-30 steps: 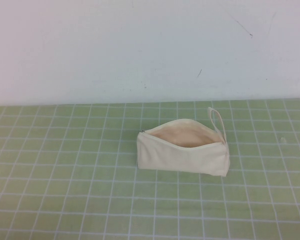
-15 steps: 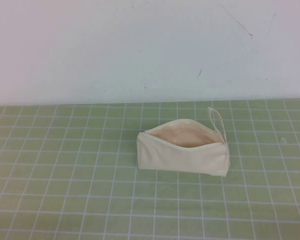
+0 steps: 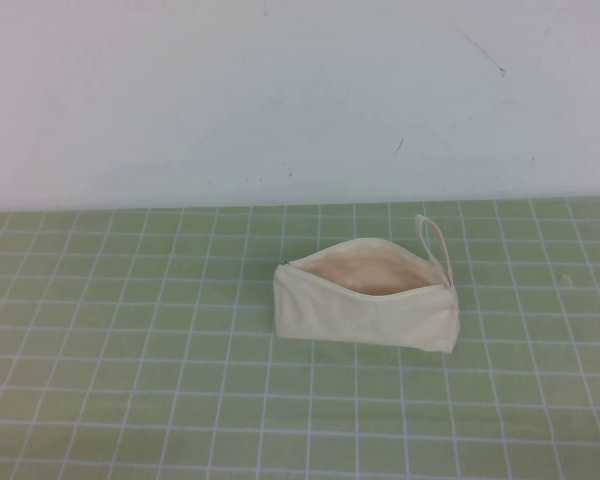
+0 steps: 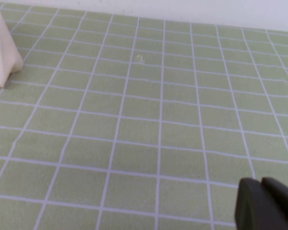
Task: Put eraser into pencil case
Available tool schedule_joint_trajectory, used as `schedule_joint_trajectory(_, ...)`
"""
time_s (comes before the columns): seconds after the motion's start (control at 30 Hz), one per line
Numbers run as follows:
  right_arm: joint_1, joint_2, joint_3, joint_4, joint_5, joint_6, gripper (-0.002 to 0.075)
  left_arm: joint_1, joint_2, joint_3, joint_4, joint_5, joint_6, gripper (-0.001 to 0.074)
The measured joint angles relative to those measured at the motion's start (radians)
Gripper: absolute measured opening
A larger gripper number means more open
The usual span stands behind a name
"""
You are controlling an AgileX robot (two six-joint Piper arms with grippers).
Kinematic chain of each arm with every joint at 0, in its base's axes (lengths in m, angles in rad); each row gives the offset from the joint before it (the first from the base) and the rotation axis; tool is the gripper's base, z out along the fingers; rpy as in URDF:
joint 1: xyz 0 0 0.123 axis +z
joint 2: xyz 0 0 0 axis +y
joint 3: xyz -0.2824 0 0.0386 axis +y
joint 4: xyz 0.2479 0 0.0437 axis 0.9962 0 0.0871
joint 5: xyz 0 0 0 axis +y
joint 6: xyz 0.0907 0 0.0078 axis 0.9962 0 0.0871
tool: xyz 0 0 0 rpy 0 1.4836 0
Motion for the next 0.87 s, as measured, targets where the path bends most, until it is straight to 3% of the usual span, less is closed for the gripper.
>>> schedule_joint_trajectory(0.87,0.0,0.0,0.0,0.0,0.0,0.0,-0.0001,0.0,0.0,-0.002,-0.002,0.004,0.023,-0.0001)
